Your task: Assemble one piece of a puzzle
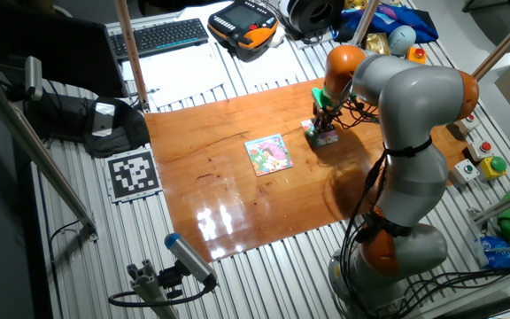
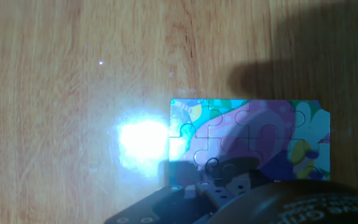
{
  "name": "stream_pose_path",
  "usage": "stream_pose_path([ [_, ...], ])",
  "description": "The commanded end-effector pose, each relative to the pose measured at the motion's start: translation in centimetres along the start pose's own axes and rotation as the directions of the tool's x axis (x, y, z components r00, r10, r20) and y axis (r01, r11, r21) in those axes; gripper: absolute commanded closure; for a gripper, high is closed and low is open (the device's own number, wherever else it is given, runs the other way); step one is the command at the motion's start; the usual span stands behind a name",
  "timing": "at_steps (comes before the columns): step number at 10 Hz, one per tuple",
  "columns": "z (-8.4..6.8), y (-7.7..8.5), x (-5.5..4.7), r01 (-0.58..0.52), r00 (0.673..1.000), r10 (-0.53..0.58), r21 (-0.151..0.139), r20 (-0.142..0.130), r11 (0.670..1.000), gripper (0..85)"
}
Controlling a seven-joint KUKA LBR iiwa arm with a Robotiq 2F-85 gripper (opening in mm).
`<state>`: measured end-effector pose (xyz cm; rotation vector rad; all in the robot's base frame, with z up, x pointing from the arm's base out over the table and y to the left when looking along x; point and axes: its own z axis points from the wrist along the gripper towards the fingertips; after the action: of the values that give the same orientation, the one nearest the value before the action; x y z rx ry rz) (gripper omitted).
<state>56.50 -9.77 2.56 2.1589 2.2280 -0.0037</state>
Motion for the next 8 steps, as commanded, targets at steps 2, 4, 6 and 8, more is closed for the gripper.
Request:
stream_pose_path([
  [2, 0.00, 0.00, 0.01, 0.000, 1.000, 0.000, -0.003, -0.001, 1.000, 51.0],
  [4, -0.01, -0.01, 0.02, -0.006, 1.000, 0.006, -0.008, -0.001, 1.000, 51.0],
  [6, 0.02, -0.03, 0.03, -0.012, 1.000, 0.012, -0.011, -0.001, 1.000, 34.0],
  [8, 0.03, -0.03, 0.04, -0.015, 1.000, 0.015, -0.012, 0.000, 1.000, 34.0],
])
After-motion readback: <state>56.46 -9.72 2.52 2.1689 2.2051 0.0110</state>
